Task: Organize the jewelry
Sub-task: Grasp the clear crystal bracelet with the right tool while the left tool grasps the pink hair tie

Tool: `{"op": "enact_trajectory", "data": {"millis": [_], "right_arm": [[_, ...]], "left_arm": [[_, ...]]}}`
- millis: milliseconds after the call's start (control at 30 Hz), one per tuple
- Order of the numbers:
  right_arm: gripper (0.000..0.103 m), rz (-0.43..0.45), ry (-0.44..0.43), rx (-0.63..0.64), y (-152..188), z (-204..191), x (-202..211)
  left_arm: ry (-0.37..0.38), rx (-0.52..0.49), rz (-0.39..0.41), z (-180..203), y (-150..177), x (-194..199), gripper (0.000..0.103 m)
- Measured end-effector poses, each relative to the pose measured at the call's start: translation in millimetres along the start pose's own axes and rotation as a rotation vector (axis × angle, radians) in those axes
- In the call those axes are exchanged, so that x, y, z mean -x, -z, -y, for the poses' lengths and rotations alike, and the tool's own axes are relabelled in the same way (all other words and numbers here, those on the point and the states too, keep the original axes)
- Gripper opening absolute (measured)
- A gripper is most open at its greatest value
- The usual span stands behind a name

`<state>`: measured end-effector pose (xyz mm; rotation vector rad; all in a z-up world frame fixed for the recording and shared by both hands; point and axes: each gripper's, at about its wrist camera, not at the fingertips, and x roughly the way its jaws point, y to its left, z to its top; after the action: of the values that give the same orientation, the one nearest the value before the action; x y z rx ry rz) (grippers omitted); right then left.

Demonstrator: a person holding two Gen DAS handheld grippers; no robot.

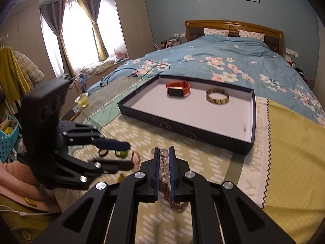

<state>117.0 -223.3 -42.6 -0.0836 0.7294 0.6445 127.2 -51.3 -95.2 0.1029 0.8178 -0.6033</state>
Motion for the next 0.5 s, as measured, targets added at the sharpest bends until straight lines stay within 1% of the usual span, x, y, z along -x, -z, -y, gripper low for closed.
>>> {"op": "enact_trajectory", "data": {"millis": [67, 133, 267, 300, 333, 500], "right_arm": [[0.007, 0.009, 0.001, 0.002, -2, 0, 2], [0.007, 0.016, 0.004, 0.002, -5, 0, 3], [0.007, 0.034, 0.015, -0.002, -10, 3, 6], [0.007, 0.036, 0.016, -0.005, -11, 4, 6], [0.007, 0.038, 0.017, -0.007, -12, 6, 6], [0.007, 0.053, 0.032, -0.004, -19, 8, 8]], "left_arm": [[0.020, 0.015, -0.022, -2, -2, -7, 0.032], [0.025, 0.023, -0.039, -3, -2, -12, 0.019], [0.019, 0.023, -0.041, -2, -4, -15, 0.017], [0.014, 0.023, -0.039, -2, -4, -15, 0.005], [0.012, 0.024, -0.038, -2, -5, -15, 0.003], [-0.006, 0.025, -0.012, -1, -9, -8, 0.003]]}}
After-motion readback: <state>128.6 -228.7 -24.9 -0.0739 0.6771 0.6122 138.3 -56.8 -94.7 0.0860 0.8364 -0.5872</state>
